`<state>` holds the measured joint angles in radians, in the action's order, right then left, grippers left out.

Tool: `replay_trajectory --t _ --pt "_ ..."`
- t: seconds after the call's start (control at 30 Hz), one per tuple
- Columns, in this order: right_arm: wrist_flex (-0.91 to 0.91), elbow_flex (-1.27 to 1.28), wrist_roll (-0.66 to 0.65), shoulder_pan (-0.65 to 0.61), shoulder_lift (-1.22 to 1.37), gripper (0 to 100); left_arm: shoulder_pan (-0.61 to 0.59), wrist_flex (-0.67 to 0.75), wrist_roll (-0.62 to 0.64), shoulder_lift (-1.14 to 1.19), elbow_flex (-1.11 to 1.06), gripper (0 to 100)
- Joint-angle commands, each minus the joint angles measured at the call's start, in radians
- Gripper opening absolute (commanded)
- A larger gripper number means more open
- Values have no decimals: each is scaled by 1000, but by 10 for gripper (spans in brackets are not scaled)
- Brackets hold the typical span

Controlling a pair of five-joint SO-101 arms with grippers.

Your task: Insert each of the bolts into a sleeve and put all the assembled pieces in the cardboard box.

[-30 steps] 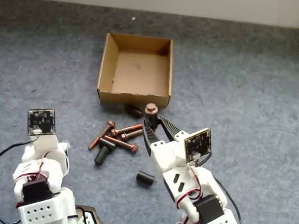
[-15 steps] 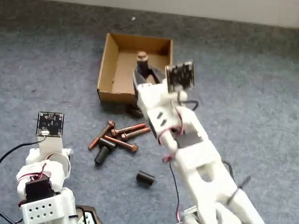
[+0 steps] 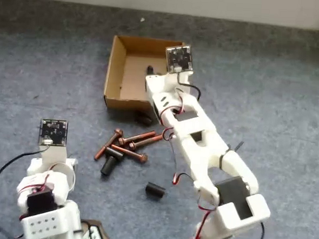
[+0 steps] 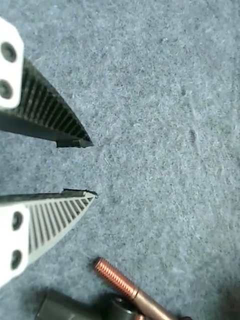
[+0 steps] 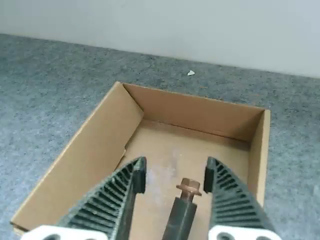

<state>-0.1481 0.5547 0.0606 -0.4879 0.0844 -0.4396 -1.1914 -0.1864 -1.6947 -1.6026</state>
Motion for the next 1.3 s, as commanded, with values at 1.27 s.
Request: replay_trajectory --t 1.27 --pt "1227 329 -187 -432 -509 180 -13 2 -5 -5 1 165"
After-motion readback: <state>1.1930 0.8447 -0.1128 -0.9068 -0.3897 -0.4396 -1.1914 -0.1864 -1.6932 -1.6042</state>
